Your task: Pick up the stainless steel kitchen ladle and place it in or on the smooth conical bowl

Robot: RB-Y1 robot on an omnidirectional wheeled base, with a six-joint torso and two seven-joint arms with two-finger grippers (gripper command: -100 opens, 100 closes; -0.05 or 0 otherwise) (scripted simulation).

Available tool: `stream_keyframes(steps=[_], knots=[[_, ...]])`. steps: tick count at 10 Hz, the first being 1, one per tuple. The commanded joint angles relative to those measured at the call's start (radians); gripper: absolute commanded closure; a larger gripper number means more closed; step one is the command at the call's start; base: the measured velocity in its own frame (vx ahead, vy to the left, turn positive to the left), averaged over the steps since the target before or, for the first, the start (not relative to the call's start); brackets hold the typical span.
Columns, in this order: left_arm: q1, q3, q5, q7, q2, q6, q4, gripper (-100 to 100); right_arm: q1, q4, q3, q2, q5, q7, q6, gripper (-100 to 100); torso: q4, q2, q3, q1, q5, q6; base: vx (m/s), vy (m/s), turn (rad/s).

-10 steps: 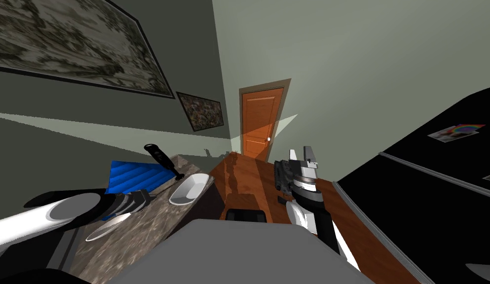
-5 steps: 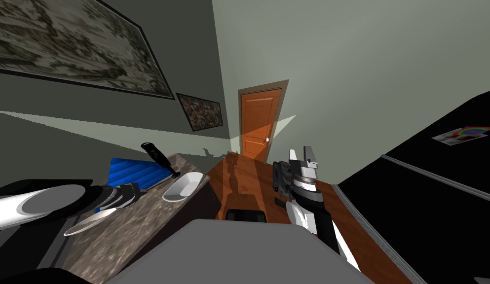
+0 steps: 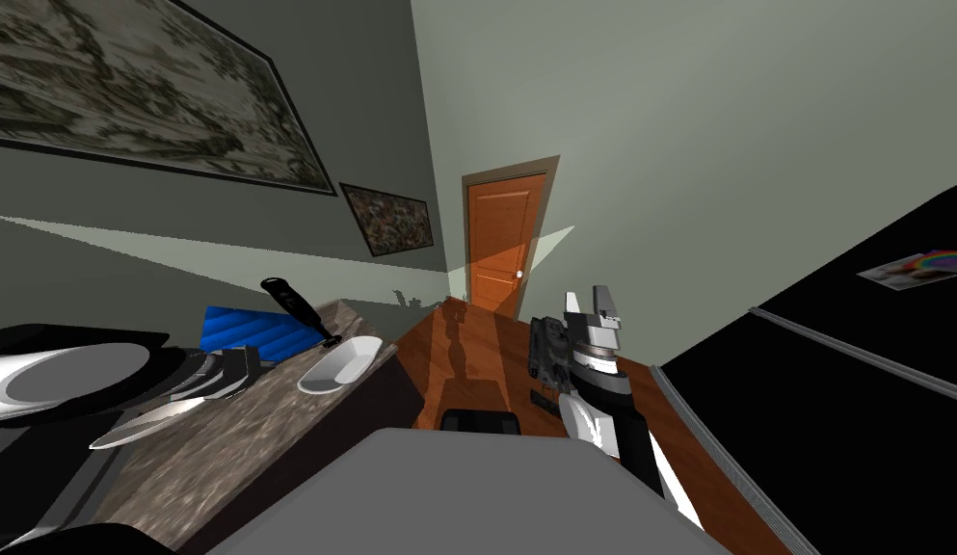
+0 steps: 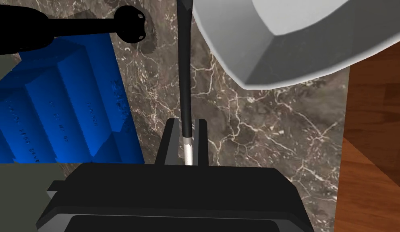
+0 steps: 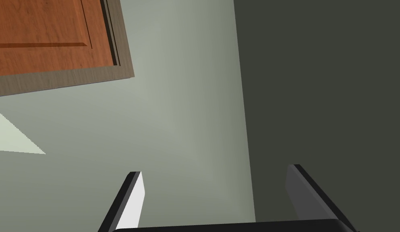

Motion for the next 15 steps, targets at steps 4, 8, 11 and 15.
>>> stream_keyframes(steps=[4, 8, 11, 15], knots=[[0.042, 0.052, 0.016, 0.038, 0.074, 0.074, -0.038, 100, 0.000, 0.000, 0.000, 0.000, 0.000, 0.000, 0.000, 0, -0.001, -0.003, -0.002, 0.000, 0.000, 0.001, 0.057, -0.175, 0.033], [0.046, 0.058, 0.014, 0.089, 0.072, 0.137, -0.064, 100, 0.000, 0.000, 0.000, 0.000, 0.000, 0.000, 0.000, 0, -0.002, -0.003, -0.003, 0.015, 0.004, 0.000, 0.059, -0.030, 0.004], [0.043, 0.053, 0.006, 0.138, 0.056, 0.190, -0.083, 100, 0.000, 0.000, 0.000, 0.000, 0.000, 0.000, 0.000, 0, -0.002, -0.004, -0.003, 0.018, 0.005, 0.000, 0.065, 0.011, -0.002], [0.040, 0.036, -0.012, 0.206, 0.027, 0.262, -0.104, 100, 0.000, 0.000, 0.000, 0.000, 0.000, 0.000, 0.000, 0, -0.001, -0.004, -0.003, 0.021, 0.006, -0.001, 0.071, 0.035, -0.010]])
